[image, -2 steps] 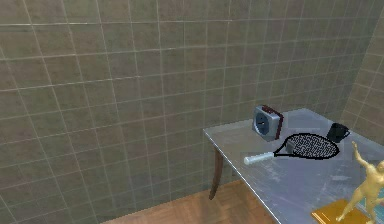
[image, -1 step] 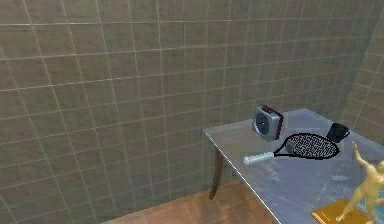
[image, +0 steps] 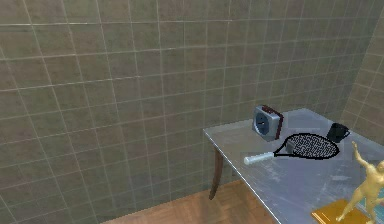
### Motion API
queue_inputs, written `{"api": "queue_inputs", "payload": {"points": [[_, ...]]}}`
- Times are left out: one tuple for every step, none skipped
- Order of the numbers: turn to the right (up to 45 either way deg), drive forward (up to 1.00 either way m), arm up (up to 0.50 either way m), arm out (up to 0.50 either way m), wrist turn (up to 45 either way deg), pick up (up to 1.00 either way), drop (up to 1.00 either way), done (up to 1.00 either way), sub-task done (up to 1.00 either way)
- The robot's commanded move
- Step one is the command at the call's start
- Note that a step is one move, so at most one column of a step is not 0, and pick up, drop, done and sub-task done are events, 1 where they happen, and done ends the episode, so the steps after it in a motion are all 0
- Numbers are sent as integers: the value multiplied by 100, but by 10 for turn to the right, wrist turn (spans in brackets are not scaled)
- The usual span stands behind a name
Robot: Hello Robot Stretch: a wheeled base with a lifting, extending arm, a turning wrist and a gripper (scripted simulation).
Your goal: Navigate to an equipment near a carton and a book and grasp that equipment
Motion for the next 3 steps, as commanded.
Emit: {"api": "queue_inputs", "payload": {"points": [[0,0,0,0,450,0,0,0,0],[0,0,0,0,450,0,0,0,0],[0,0,0,0,450,0,0,0,0]]}}
